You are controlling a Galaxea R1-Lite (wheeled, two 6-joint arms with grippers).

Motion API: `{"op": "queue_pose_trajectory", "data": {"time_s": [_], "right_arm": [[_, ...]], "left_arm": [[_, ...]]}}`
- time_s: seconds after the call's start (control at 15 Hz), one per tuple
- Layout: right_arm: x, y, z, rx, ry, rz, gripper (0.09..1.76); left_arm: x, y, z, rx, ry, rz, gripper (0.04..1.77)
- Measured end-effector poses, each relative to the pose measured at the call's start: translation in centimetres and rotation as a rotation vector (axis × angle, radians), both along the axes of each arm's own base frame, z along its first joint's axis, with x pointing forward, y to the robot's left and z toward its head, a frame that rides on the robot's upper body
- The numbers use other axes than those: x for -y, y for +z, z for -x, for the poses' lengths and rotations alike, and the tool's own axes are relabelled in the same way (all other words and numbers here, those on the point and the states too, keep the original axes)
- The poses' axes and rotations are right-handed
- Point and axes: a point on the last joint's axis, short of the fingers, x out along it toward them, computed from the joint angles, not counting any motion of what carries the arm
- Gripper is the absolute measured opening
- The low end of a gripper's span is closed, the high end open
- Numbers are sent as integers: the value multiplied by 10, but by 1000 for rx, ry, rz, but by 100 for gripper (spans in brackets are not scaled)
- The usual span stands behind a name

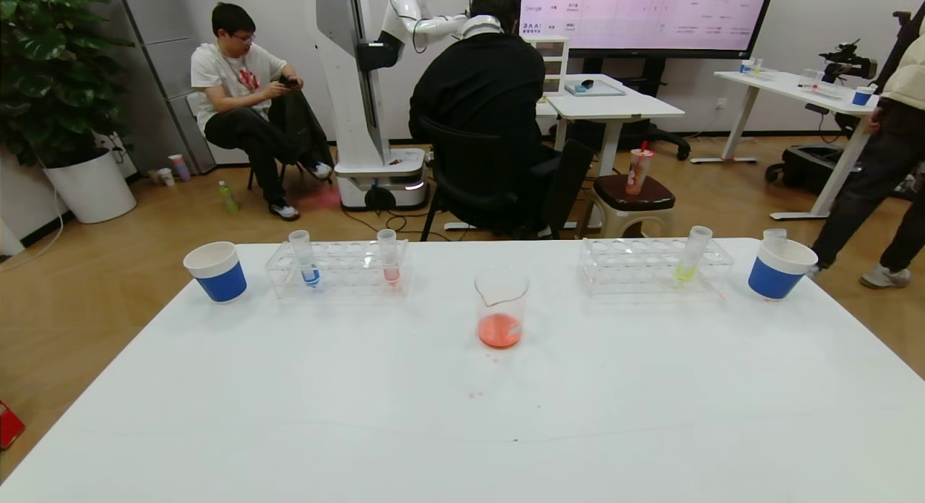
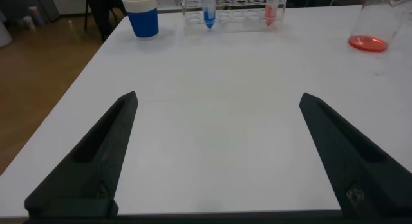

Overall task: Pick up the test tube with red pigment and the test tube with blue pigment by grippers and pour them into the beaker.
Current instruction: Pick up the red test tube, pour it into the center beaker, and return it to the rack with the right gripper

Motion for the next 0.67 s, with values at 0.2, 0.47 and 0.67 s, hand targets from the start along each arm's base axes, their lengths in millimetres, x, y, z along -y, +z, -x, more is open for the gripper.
{"op": "queue_pose_trajectory", "data": {"time_s": [0.2,0.47,0.67], "right_arm": [[1,-16,64,45,-3,2,174],[1,-53,118,104,-31,28,174],[1,-84,136,116,-63,33,174]], "left_arm": [[0,0,0,0,0,0,175],[0,0,0,0,0,0,175],[0,0,0,0,0,0,175]]}}
